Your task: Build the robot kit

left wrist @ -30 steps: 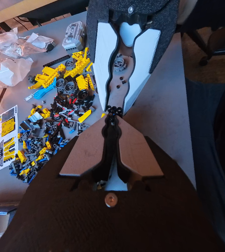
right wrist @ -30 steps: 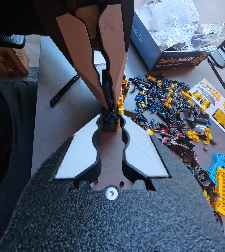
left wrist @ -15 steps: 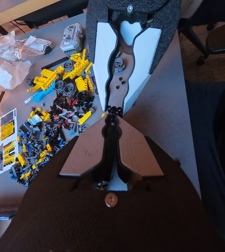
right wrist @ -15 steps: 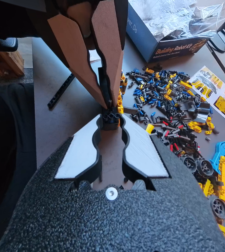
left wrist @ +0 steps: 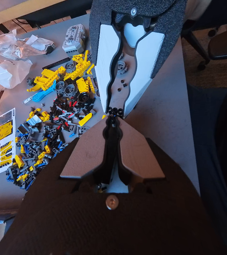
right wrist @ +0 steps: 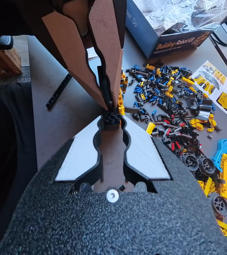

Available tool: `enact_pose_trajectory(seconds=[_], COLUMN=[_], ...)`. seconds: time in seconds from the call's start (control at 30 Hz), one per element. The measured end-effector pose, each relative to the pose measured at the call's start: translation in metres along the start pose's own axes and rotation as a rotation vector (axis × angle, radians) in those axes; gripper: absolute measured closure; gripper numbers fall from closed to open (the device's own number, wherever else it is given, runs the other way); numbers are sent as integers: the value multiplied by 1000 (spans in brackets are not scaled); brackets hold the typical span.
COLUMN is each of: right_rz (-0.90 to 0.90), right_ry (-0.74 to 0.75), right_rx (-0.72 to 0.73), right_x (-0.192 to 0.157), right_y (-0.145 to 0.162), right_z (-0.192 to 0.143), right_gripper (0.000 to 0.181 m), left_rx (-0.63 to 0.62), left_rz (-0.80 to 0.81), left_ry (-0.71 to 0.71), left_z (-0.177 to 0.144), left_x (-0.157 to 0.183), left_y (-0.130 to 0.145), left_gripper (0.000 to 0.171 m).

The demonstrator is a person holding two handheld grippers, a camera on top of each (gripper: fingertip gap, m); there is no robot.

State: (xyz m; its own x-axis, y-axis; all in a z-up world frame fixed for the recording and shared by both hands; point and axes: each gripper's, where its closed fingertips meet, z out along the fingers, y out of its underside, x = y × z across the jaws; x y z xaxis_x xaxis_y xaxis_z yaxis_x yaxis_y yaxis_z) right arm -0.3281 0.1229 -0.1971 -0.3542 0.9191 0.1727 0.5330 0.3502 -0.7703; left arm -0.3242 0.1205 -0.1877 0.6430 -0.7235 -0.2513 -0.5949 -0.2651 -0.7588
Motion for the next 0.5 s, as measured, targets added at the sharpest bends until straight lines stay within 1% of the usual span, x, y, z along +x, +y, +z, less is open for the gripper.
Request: enact_pose_trajectory(seconds=[0.03, 0.5], right_rz=[-1, 14], right_ry=[1, 7], right_rx=[-2, 4], right_x=[0, 0], right_y=[0, 1], right_z=[0, 1], right_gripper=[157, 157], left_rx=[0, 2], left_rz=[-2, 0], left_ry=[1, 7], left_z=[0, 0], left_x=[0, 0], left_y=[0, 0], left_gripper=[170, 170])
